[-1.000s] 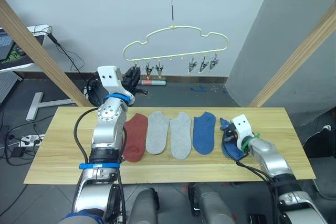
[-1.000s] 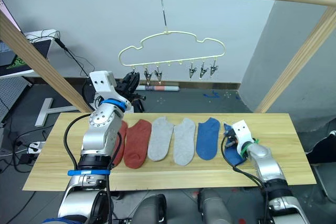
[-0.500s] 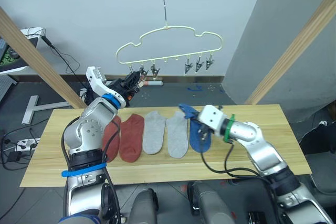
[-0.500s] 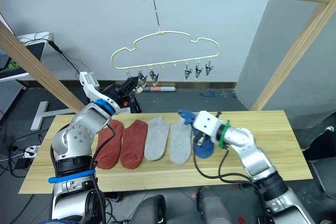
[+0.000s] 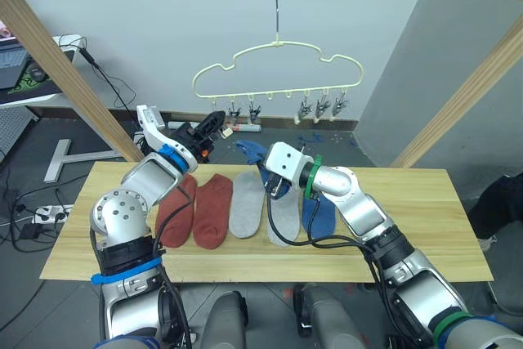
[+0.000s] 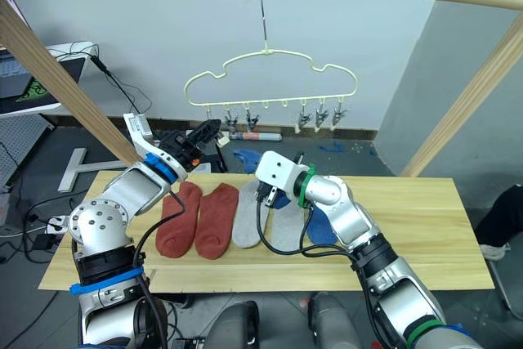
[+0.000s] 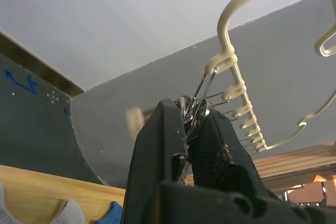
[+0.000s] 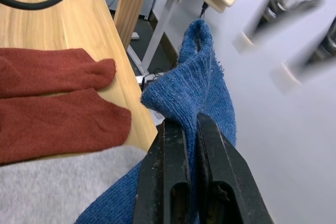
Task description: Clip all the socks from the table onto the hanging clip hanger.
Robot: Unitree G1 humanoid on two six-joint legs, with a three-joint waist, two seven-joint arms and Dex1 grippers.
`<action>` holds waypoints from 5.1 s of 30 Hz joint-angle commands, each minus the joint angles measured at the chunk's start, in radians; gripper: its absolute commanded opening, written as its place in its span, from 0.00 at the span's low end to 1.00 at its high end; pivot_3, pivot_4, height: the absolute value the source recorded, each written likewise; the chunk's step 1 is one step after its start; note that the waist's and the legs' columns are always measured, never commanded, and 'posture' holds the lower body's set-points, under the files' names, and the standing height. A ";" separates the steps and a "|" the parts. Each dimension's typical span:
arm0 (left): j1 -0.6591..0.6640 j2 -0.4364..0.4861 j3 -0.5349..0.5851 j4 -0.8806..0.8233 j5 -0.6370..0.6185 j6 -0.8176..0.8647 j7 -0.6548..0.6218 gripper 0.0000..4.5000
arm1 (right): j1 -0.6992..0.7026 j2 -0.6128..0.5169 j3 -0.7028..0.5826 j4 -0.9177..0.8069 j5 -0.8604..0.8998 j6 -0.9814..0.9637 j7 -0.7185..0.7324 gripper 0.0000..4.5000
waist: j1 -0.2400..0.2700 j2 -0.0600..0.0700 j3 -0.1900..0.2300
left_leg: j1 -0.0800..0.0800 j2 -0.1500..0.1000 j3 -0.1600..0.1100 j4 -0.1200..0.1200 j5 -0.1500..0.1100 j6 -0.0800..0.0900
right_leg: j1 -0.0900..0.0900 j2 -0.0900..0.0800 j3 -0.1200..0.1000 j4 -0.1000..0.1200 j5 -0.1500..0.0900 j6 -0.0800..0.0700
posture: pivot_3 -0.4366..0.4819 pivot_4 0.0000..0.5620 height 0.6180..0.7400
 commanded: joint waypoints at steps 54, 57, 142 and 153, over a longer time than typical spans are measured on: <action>-0.001 0.018 -0.004 -0.017 -0.092 -0.024 0.059 0.06 | -0.047 0.034 0.038 -0.089 -0.180 -0.121 -0.105 0.01 | 0.000 0.001 0.008 | 0.000 0.000 0.000 0.000 0.000 0.000 | 0.000 0.000 0.000 0.000 0.000 0.000 | 0.49 0.50 1.00; -0.002 0.017 -0.005 -0.019 -0.094 -0.023 0.059 0.06 | -0.047 0.031 0.034 -0.094 -0.192 -0.117 -0.121 0.01 | 0.000 0.001 0.009 | 0.000 0.000 0.000 0.000 0.000 0.000 | 0.000 0.000 0.000 0.000 0.000 0.000 | 0.49 0.50 1.00; 0.059 -0.020 -0.478 0.136 0.825 -0.796 -0.146 0.39 | 0.129 -0.137 -0.389 -0.602 0.536 0.609 0.032 1.00 | 0.006 0.000 0.013 | -0.013 0.000 -0.004 0.001 0.001 -0.006 | -0.010 0.002 -0.001 0.000 0.000 -0.001 | 0.41 0.44 1.00; -0.067 -0.091 -0.433 0.391 0.885 -0.948 -0.114 0.39 | 0.087 -0.164 -0.402 -0.610 0.566 0.617 0.017 1.00 | -0.001 0.000 0.013 | -0.013 -0.001 -0.003 0.003 0.001 -0.006 | -0.009 0.002 -0.002 0.000 0.001 0.000 | 0.38 0.45 1.00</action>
